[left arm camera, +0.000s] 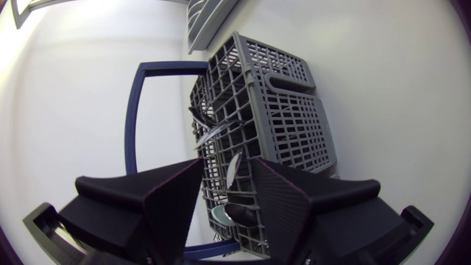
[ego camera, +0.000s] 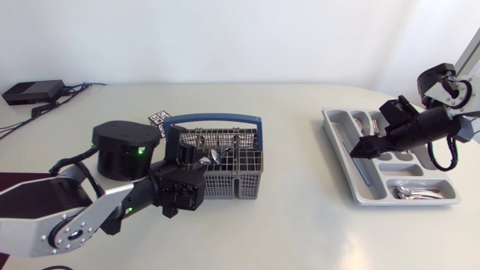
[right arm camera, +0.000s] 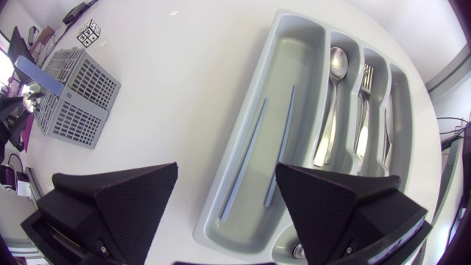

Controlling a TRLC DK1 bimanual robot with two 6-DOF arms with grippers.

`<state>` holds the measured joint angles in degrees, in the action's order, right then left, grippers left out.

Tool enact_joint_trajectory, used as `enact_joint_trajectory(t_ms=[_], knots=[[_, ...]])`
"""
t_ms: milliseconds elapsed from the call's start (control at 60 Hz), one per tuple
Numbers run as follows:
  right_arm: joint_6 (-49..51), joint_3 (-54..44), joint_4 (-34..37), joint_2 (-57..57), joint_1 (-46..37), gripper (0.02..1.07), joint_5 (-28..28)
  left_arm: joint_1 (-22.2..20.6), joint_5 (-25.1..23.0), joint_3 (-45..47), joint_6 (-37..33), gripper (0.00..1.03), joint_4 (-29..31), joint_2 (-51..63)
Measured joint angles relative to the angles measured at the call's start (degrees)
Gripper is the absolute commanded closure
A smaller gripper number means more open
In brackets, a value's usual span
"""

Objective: Transfer all utensils from the basket to the drawer tray.

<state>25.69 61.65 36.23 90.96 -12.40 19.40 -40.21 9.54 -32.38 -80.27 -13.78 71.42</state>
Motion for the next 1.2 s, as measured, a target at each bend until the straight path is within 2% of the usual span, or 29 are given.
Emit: enact_joint_trajectory(t_ms=[250, 550, 683, 983, 1200], knots=[[0.0, -0.4, 0.3, -0.5, 0.0, 0.11, 0.0, 0.9, 1.7, 0.0, -4.1, 0.75, -3.3, 4.1], [0.1, -0.9, 1.0, -1.9, 0.0, 0.11, 0.0, 2.6, 1.7, -0.1, -6.7, 0.96, -6.6, 6.4], [0.3, -1.0, 1.1, -1.9, 0.0, 0.11, 0.0, 2.7, -0.2, -0.5, -6.7, 0.96, -6.6, 5.8], [0.5, -2.1, 1.1, -1.9, 0.0, 0.11, 0.0, 3.0, -2.7, -3.8, -5.0, 0.96, 2.3, 1.0], [0.5, -2.4, 1.0, -1.9, 0.0, 0.11, 0.0, 3.0, -4.7, -7.5, -4.8, 0.96, 11.5, -2.2]])
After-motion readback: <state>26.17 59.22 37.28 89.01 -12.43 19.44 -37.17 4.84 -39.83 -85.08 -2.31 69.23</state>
